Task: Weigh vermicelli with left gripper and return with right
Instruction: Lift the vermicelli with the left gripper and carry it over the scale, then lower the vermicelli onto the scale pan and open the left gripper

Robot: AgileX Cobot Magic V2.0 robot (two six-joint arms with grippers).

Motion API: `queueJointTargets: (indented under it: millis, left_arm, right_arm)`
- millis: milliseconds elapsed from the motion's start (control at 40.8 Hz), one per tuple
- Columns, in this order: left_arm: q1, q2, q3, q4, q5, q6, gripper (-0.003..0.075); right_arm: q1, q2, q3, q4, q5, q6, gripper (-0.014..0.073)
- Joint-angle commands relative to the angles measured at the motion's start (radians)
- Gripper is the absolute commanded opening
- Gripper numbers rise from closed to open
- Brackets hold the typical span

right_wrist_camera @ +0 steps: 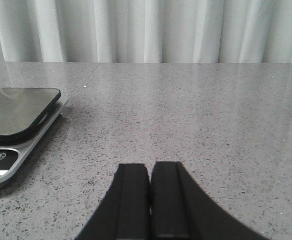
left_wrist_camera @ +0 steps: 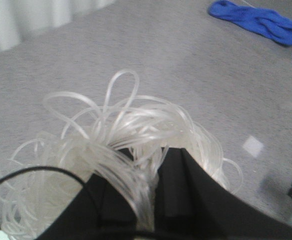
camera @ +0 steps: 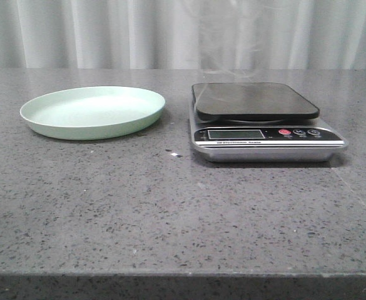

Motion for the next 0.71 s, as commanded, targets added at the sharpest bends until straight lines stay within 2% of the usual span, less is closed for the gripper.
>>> queueJointTargets:
  millis: [0,368,686]
  left_arm:
    - [-0.036,-0.013,-0.029,-0.012,-0.082,-0.007,0.0141]
    - [-0.049,0.147,-0.028,0.022,0.001,-0.007,0.0141]
    - [-0.049,0.245,-0.022,0.017,0.001,-0.007,0.0140]
  right_arm:
    - [-0.007,-0.017,-0.008,-0.011,-0.085,0.001,0.0150]
    - [-0.007,-0.017,-0.008,-0.011,-0.085,0.001,0.0150]
    - [-0.007,-0.017,-0.008,-0.011,-0.085,0.001,0.0150]
